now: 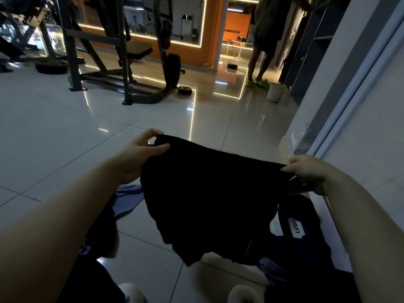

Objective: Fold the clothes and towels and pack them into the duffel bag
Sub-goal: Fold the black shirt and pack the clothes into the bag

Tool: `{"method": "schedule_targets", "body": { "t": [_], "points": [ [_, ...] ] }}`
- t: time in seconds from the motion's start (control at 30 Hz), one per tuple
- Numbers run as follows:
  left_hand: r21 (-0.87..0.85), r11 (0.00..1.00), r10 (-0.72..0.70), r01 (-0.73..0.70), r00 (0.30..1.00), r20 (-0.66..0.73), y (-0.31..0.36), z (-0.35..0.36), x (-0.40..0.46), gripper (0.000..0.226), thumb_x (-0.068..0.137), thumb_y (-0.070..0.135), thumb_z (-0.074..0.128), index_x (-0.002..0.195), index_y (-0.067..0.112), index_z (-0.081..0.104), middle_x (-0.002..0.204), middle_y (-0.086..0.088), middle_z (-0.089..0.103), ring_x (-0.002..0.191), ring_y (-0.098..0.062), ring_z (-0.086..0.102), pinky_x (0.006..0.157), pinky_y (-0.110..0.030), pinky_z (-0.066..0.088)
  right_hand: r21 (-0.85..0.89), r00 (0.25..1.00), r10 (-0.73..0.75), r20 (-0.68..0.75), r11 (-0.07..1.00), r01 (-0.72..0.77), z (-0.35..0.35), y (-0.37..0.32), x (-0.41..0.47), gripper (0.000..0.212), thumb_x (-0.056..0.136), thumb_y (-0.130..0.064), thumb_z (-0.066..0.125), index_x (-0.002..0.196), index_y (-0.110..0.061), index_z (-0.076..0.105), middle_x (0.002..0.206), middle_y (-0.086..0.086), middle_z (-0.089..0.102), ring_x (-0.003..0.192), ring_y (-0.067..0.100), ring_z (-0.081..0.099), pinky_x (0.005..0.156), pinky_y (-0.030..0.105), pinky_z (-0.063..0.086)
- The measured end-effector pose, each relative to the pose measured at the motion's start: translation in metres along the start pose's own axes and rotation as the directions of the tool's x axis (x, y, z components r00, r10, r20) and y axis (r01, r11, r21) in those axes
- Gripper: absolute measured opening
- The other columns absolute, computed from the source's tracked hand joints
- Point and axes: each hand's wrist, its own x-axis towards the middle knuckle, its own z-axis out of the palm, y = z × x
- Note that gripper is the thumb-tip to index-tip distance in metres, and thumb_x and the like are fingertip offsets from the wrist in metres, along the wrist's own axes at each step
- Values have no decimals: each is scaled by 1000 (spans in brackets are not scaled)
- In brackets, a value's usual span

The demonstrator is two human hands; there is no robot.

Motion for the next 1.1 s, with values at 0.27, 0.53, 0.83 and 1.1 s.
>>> {"method": "schedule_targets", "body": {
  "t": [0.27, 0.53, 0.83, 1.1],
  "points": [
    [260, 965, -4, 5, 1000, -6, 11, 16, 0, 49, 56, 14, 82, 98, 20, 56, 83, -5, 70, 68, -19, 67, 56, -25, 57, 71, 983, -42, -176, 996, 56, 9, 8, 14, 24, 87, 15, 49, 84, -9, 50, 95, 21, 53, 84, 35, 58, 71, 45, 56],
    [802, 594, 176, -67, 983, -48, 10, 9, -11, 59, 73, 0, 77, 110, 40, 55, 94, -5, 66, 81, -18, 67, 75, -28, 55, -262, 950, -268, -158, 939, 221, 15, 2, 14, 31, 81, 9, 56, 104, -12, 54, 96, 12, 56, 84, 29, 56, 73, 38, 48],
    [921, 385, 273, -59, 961, -52, -7, 7, -20, 27, 78, 11, 78, 77, 30, 58, 73, -7, 57, 60, -10, 47, 61, -15, 39, -399, 856, -409, -317, 876, 272, 16, 5, 23, 30, 87, 4, 42, 76, -18, 59, 87, 8, 66, 88, 27, 62, 82, 35, 50],
    [828, 544, 306, -138, 951, -43, 3, 28, -38, 26, 56, 45, 66, 78, 34, 55, 66, 8, 46, 62, -11, 44, 65, -31, 40, -513, 851, 13, 524, 803, 303, 70, 14, 1, 74, 85, -25, 71, 146, -29, 30, 145, 7, 39, 122, 24, 49, 98, 36, 48]
  ]
}}
